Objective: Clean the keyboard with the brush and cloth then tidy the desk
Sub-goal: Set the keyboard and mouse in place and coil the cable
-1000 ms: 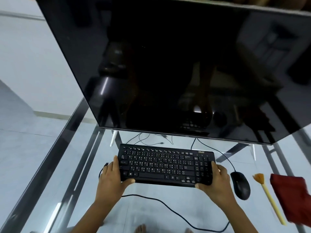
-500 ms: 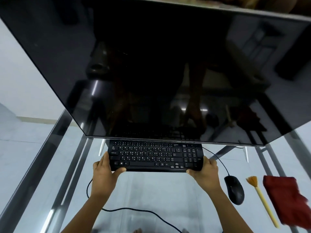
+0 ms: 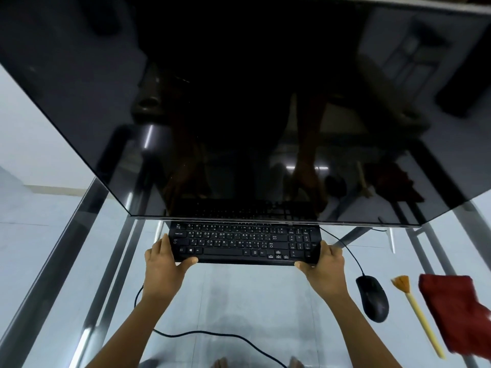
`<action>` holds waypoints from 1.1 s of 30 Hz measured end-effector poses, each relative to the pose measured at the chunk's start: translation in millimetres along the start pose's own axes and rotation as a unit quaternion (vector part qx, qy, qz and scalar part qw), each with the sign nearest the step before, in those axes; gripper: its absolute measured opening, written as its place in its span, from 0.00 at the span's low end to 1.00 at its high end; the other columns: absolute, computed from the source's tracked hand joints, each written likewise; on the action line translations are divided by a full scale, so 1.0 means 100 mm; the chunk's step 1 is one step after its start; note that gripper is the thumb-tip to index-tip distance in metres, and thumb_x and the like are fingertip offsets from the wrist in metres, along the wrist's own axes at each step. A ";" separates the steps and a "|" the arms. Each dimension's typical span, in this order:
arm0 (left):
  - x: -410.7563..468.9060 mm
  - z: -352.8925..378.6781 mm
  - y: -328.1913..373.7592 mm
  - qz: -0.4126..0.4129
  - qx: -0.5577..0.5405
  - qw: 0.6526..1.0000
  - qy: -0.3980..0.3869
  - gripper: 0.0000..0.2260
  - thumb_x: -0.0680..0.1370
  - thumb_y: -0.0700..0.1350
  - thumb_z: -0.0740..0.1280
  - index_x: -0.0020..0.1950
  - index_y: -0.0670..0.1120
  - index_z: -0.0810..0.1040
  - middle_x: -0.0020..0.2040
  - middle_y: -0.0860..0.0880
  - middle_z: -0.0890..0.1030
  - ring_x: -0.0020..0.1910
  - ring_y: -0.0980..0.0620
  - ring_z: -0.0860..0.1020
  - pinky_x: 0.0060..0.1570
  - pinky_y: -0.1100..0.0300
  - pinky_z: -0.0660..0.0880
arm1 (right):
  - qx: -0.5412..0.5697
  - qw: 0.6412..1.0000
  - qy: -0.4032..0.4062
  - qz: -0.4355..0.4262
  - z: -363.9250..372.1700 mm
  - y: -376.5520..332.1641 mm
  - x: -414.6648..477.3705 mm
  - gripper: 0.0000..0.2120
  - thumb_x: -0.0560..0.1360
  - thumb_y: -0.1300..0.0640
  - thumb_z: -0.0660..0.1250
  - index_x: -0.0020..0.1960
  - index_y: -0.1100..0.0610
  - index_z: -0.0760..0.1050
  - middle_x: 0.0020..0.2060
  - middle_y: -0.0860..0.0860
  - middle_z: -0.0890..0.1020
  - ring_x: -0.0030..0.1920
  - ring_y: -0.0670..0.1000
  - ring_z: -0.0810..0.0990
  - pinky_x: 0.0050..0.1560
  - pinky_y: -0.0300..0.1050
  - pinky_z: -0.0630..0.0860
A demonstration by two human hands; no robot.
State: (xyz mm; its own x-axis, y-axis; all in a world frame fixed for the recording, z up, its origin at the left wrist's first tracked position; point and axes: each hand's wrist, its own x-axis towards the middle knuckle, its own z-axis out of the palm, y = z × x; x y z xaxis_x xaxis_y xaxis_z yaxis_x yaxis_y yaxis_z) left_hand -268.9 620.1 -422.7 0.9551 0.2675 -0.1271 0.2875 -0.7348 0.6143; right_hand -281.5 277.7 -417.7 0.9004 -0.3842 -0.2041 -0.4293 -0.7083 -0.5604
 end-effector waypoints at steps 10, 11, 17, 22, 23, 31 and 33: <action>0.02 0.00 -0.02 -0.008 0.002 1.000 0.006 0.17 0.72 0.45 0.75 0.56 0.43 0.74 0.53 0.44 0.72 0.57 0.41 0.68 0.56 0.47 0.71 | -0.015 1.000 0.016 -0.021 0.03 0.03 0.07 0.20 0.70 0.59 0.76 0.58 0.62 0.73 0.57 0.59 0.70 0.58 0.62 0.72 0.60 0.51 0.73; 0.02 0.00 -0.02 -0.008 0.004 1.000 0.010 0.17 0.72 0.45 0.75 0.57 0.42 0.74 0.53 0.43 0.72 0.58 0.41 0.68 0.56 0.47 0.71 | -0.016 0.999 0.018 -0.022 0.04 0.03 0.08 0.20 0.70 0.59 0.76 0.58 0.62 0.73 0.57 0.59 0.70 0.58 0.62 0.72 0.60 0.51 0.73; 0.02 0.00 -0.05 -0.002 0.063 0.998 0.000 0.26 0.72 0.50 0.74 0.64 0.40 0.72 0.59 0.38 0.73 0.59 0.37 0.68 0.55 0.43 0.72 | -0.028 0.999 0.013 -0.026 0.00 0.04 0.08 0.24 0.71 0.57 0.75 0.64 0.61 0.72 0.58 0.59 0.71 0.60 0.62 0.71 0.61 0.53 0.72; -0.17 0.07 -0.03 0.085 0.154 0.984 0.022 0.34 0.77 0.60 0.63 0.71 0.34 0.66 0.67 0.33 0.70 0.67 0.33 0.66 0.63 0.37 0.68 | -0.145 0.984 0.099 -0.023 -0.34 0.36 -0.12 0.26 0.72 0.57 0.74 0.67 0.61 0.73 0.60 0.62 0.75 0.59 0.65 0.74 0.55 0.60 0.74; -0.21 0.11 0.00 0.104 0.167 0.980 0.018 0.35 0.77 0.62 0.57 0.71 0.34 0.66 0.69 0.34 0.68 0.69 0.34 0.64 0.66 0.37 0.65 | -0.165 0.979 0.121 -0.018 -0.42 0.47 -0.17 0.24 0.71 0.59 0.75 0.64 0.62 0.75 0.58 0.63 0.76 0.56 0.65 0.76 0.52 0.60 0.76; -0.38 0.58 0.45 0.189 0.164 0.968 -0.036 0.37 0.77 0.64 0.46 0.75 0.37 0.61 0.77 0.41 0.58 0.77 0.44 0.53 0.74 0.42 0.52 | -0.134 0.984 0.120 -0.017 -0.54 1.14 -0.43 0.21 0.68 0.64 0.74 0.61 0.61 0.78 0.49 0.61 0.78 0.49 0.65 0.77 0.45 0.56 0.78; -0.37 0.68 0.53 0.208 0.174 0.961 -0.045 0.37 0.78 0.64 0.47 0.75 0.37 0.62 0.77 0.41 0.58 0.78 0.44 0.52 0.74 0.42 0.52 | -0.111 0.986 0.126 -0.020 -0.54 1.10 -0.37 0.21 0.70 0.66 0.73 0.63 0.62 0.76 0.51 0.62 0.77 0.51 0.64 0.75 0.50 0.56 0.77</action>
State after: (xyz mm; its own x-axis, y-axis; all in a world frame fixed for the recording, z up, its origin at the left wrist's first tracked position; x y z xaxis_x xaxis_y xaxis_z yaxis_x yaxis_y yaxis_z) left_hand -284.4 528.9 -438.0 0.9903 -0.1389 -0.0027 -0.1301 -0.9346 0.3310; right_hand -366.1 182.8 -428.4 0.8828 -0.4684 0.0362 -0.4240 -0.8275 -0.3680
